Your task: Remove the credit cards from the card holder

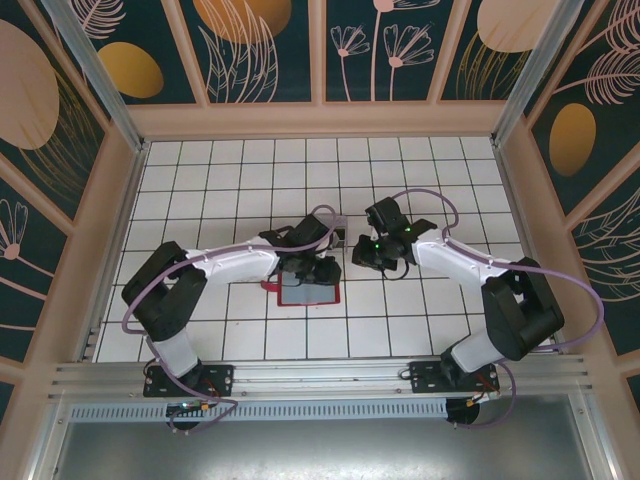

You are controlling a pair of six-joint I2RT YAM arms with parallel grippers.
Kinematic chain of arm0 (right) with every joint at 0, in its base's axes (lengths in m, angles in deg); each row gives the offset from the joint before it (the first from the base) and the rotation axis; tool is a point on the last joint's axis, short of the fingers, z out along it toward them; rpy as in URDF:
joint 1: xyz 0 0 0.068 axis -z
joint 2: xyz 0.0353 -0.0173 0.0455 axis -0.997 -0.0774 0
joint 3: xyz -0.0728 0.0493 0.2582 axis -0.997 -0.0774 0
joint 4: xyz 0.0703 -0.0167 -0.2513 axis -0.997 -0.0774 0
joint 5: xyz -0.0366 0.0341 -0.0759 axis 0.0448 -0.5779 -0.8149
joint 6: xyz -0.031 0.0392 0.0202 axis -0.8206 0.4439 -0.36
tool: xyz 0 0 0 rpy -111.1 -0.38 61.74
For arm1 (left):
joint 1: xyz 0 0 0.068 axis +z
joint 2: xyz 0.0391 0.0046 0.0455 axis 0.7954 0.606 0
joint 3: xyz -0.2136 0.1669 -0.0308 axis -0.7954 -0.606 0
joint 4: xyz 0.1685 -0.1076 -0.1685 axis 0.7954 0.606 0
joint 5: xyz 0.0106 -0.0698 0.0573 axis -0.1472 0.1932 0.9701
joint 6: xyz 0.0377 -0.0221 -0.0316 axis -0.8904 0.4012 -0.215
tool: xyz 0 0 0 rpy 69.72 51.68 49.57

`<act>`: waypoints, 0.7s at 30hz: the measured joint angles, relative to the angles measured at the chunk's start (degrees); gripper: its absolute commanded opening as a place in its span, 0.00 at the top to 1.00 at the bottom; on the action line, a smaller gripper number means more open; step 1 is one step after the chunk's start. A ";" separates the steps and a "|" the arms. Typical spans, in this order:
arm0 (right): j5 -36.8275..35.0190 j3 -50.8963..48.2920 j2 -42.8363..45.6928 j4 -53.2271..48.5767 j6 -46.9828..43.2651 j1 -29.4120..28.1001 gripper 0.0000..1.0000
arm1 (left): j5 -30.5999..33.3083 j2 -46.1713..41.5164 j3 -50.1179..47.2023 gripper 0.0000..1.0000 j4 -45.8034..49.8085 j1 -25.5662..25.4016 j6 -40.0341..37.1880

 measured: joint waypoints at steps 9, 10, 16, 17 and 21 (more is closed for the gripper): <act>0.02 0.00 0.00 0.00 0.02 0.00 0.78 | 1.86 1.70 -2.54 0.79 1.22 0.00 0.24; 0.02 0.00 0.00 0.00 0.02 0.00 0.77 | 1.86 1.90 -2.67 0.79 1.22 0.00 0.24; 0.00 0.00 0.00 0.00 0.02 0.00 0.77 | 4.07 2.14 -2.54 0.79 2.23 -0.15 0.15; 0.00 0.00 0.00 0.02 0.02 0.00 0.77 | 4.57 2.14 -2.36 0.79 2.69 -0.17 0.13; 0.00 0.00 0.00 0.02 0.02 0.00 0.77 | 6.95 2.14 -1.73 0.79 4.63 -0.24 -0.15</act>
